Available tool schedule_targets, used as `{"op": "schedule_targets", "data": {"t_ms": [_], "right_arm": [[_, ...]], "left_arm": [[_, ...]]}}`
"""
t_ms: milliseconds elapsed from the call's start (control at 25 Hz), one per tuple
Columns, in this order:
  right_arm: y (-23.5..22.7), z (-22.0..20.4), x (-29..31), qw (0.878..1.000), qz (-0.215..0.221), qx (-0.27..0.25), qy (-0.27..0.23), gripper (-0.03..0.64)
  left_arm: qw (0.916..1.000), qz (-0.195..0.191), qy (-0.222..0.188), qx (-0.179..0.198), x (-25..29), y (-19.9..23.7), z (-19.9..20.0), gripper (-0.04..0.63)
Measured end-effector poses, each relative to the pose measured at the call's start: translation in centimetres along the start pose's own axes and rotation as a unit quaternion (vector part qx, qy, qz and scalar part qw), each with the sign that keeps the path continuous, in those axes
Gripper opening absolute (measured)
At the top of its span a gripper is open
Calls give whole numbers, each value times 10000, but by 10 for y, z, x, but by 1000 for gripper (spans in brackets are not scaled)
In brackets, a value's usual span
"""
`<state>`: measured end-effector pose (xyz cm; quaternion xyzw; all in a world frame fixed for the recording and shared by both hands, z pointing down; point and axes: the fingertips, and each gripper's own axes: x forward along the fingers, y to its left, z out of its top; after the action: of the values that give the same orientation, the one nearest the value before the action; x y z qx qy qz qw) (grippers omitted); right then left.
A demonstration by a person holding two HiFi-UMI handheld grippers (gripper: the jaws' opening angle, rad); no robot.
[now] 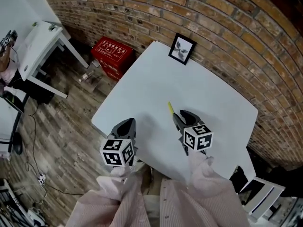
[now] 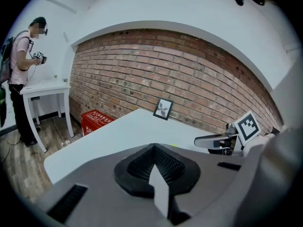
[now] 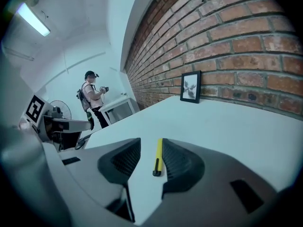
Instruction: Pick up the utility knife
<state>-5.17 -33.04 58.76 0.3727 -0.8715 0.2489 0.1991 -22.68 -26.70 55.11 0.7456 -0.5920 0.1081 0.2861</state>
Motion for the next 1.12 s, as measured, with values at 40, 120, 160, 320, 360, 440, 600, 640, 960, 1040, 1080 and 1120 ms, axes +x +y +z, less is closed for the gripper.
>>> {"op": "schedule_targets", "data": {"t_ms": [40,120,160,320,360,440,600,640,960,1040,1080,1120], "right_arm": [[-1,-2,4,10000,-23,-27,60,133],[-3,-6,13,9998,-66,-71,183,133],[-3,-9,16,9996,-91,-88,241,135],[-8,-19,31,9988,-219,-110,434,134],[-9,-21,34,9984,-248,-122,483,133],[-10,-25,39,9976,-306,-183,596,133],[-10,-32,45,9954,-407,-312,813,133],[-10,-34,46,9945,-423,-352,893,133],[-9,-40,50,9908,-601,-423,1138,132],[-11,-40,50,9901,-681,-432,1153,122],[-12,-40,50,9893,-734,-462,1169,107],[-13,-40,50,9886,-782,-491,1189,92]], "left_arm": [[10000,-22,47,-8,3,1,-2,-6],[9999,-67,153,-25,10,3,-6,-6],[9997,-96,209,-35,13,3,-8,-6],[9989,-216,420,-59,27,5,-16,-6],[9987,-243,454,-58,29,5,-17,-6],[9984,-275,489,-58,33,6,-18,-6],[9982,-322,503,-82,35,7,-19,-6],[9981,-332,510,-78,35,8,-19,-6],[9977,-378,548,-87,36,9,-21,-6],[9977,-385,557,-53,35,9,-21,-6],[9977,-389,560,-35,35,9,-21,-6],[9977,-393,561,-22,35,9,-20,-6]]}}
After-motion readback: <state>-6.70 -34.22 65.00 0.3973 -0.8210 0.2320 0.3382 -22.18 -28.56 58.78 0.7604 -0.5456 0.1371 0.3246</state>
